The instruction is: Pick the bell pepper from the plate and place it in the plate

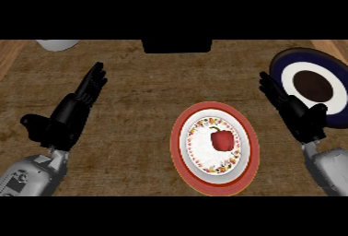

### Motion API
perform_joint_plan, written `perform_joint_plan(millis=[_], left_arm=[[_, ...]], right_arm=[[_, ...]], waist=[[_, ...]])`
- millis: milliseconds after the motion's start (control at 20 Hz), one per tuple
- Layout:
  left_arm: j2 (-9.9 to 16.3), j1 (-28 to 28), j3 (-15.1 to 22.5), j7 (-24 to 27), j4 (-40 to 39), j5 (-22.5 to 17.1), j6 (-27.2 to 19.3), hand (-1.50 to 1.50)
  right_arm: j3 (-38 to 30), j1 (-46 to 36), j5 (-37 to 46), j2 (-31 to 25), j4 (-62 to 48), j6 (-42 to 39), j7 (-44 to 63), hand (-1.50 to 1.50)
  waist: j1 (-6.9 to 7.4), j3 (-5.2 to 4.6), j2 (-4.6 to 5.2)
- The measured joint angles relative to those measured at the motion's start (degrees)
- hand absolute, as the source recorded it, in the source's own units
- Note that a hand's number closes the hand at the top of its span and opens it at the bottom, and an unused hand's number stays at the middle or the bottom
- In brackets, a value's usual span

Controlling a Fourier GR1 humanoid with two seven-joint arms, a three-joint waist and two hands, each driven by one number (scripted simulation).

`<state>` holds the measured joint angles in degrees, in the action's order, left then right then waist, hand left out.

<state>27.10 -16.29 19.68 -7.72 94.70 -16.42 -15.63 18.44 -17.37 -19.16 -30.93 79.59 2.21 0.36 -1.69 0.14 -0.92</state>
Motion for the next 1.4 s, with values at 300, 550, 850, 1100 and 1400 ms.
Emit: perform_joint_plan(millis=[300, 550, 850, 1100, 1400], left_arm=[[-1.14, 6.02, -0.90, -1.44, -4.73, 2.03, -4.29, 0.00], [-2.01, 9.17, -1.06, -3.66, -8.07, 1.41, -5.95, 0.00], [-3.78, 11.60, -1.54, -3.14, -9.79, 1.67, -8.04, 0.00], [-4.90, 12.64, -1.62, -2.01, -10.86, 2.38, -7.86, 0.00], [-5.36, 13.56, -1.72, -2.01, -10.90, 3.07, -7.88, 0.00]], right_arm=[[4.23, -3.75, -0.30, 3.73, 7.66, -3.59, 1.98, 1.50], [8.11, -10.55, 21.66, -9.14, 10.73, -1.05, -1.96, 1.50], [7.12, 1.08, 17.51, -0.26, 9.50, 6.42, -14.51, -1.50], [9.27, 3.40, 19.29, -1.29, 4.56, 0.20, -25.85, -1.50], [11.61, -0.95, 31.34, -7.44, 5.60, 0.14, -21.00, -1.50]], waist=[[2.14, -0.16, 0.61], [2.12, -0.92, -0.62], [1.33, -0.06, 0.92], [1.88, -0.07, 1.04], [1.88, -0.19, 0.80]])
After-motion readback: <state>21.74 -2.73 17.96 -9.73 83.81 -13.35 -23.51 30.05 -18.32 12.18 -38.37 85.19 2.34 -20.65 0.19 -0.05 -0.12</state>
